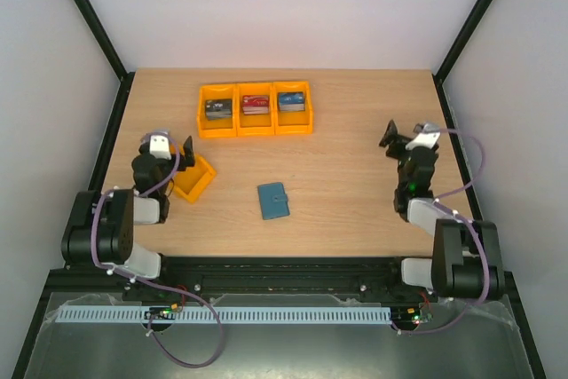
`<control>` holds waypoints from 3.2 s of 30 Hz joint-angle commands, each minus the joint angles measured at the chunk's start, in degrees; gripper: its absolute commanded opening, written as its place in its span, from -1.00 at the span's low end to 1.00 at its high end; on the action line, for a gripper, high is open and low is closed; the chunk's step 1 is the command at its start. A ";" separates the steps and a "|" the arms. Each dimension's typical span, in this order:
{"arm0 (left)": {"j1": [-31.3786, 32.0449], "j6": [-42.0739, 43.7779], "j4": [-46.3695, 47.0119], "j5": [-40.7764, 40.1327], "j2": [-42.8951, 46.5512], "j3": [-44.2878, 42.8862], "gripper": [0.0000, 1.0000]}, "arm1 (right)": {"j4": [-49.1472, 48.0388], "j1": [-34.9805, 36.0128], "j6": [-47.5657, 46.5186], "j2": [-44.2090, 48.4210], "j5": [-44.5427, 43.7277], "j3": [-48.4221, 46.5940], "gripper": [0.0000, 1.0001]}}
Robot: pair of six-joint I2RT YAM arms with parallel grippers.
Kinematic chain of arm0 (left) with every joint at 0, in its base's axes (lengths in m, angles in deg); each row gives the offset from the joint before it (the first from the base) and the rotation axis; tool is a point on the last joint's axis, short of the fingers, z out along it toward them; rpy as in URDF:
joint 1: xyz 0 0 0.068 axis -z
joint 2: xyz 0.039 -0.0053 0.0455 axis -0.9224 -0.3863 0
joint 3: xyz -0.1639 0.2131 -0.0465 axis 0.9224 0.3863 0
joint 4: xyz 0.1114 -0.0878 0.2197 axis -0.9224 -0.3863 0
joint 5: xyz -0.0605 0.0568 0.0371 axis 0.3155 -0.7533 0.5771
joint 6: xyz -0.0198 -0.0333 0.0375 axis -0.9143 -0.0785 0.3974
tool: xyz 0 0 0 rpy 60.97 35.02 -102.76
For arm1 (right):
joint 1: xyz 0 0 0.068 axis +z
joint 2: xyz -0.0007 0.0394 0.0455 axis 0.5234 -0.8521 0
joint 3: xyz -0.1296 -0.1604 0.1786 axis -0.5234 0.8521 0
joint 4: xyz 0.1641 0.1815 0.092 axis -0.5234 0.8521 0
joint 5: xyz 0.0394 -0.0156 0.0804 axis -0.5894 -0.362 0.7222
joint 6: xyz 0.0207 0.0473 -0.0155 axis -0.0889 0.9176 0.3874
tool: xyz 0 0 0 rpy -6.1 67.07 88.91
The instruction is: Take the credit cards out of the card holder
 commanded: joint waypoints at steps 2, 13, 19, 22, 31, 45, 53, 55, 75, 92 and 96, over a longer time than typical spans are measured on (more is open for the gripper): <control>-6.23 -3.20 -18.64 12.44 6.81 -10.30 0.99 | 27.78 0.17 6.57 7.62 16.79 -13.63 0.97; -10.53 13.98 -87.49 22.59 17.81 -41.83 0.99 | 50.10 17.72 20.26 17.56 29.65 -16.64 0.96; -4.79 17.48 -109.50 35.54 20.08 -41.99 0.99 | 54.59 32.55 26.21 16.20 20.54 -15.14 0.79; 5.85 12.02 -106.80 29.09 20.64 -39.78 0.99 | 55.33 35.75 25.72 8.59 20.09 -18.82 0.67; 12.23 -6.53 -97.23 37.87 17.63 -35.84 0.99 | 60.36 39.64 22.23 -13.61 26.79 -32.12 0.22; 15.01 -23.67 -80.55 40.36 7.04 -24.20 0.97 | 75.90 39.73 14.77 -34.12 33.44 -47.36 -0.03; 15.15 -25.45 -77.94 40.14 3.21 -22.29 0.96 | 74.59 39.64 15.26 -36.51 37.54 -47.96 -0.77; 15.20 -25.16 -77.73 41.18 3.05 -22.42 0.96 | 72.93 39.55 16.00 -35.47 39.31 -47.02 -0.96; 15.09 -15.85 -80.63 51.20 6.24 -24.57 0.89 | 62.82 37.76 14.71 -18.72 48.42 -42.34 -0.97; 9.97 19.39 -121.26 59.31 16.31 -64.40 0.98 | 46.78 37.44 17.11 3.60 41.57 -52.09 -0.97; 17.55 11.19 -119.50 52.18 16.18 -69.07 0.98 | 34.15 37.65 23.78 7.13 46.19 -49.28 -0.97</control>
